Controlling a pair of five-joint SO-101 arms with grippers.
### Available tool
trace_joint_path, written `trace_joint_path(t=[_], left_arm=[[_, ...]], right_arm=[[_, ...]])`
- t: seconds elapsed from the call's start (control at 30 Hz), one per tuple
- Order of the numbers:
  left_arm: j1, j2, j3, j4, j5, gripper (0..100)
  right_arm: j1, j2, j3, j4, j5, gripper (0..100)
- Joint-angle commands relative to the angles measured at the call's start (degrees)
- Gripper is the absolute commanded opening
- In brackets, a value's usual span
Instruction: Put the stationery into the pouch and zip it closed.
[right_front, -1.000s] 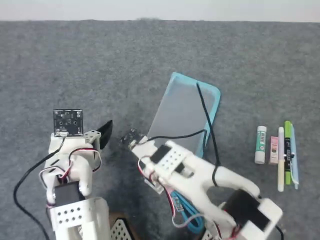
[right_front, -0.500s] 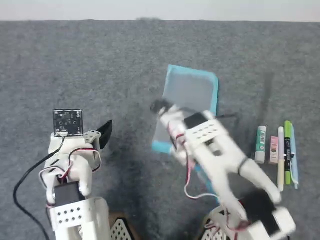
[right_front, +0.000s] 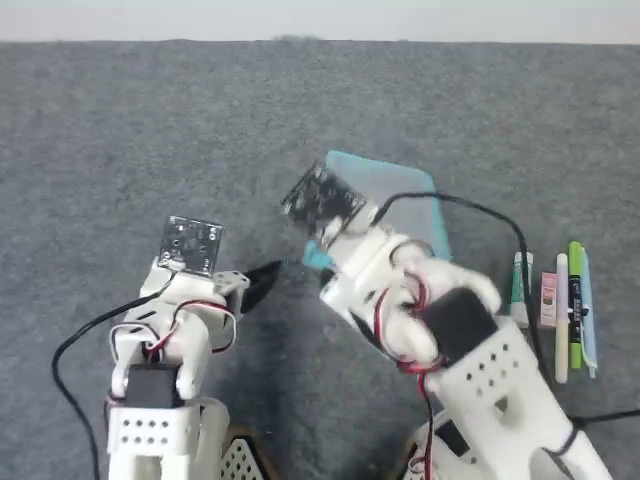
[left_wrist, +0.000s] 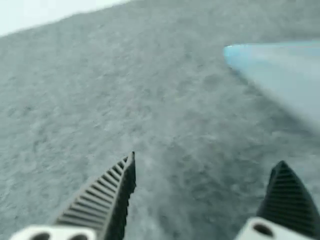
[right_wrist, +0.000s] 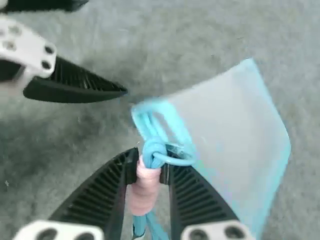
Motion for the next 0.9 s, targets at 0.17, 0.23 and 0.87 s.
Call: trace_joint_path(t=[0.17, 0.23, 0.87], left_arm=[[7.9, -0.9, -7.9, 5.0, 2.4, 40], [8.1, -1.0, -7.9, 5.0, 2.4, 40], [10.6, -0.7, -6.8, 5.0, 2.1, 40]], right_arm=[[-2.4, -2.6, 2.0, 0.6, 1.6, 0.6], [-2.7, -2.3, 2.3, 0.5, 1.6, 0.6], [-2.6, -2.3, 0.8, 0.6, 1.1, 0.6]])
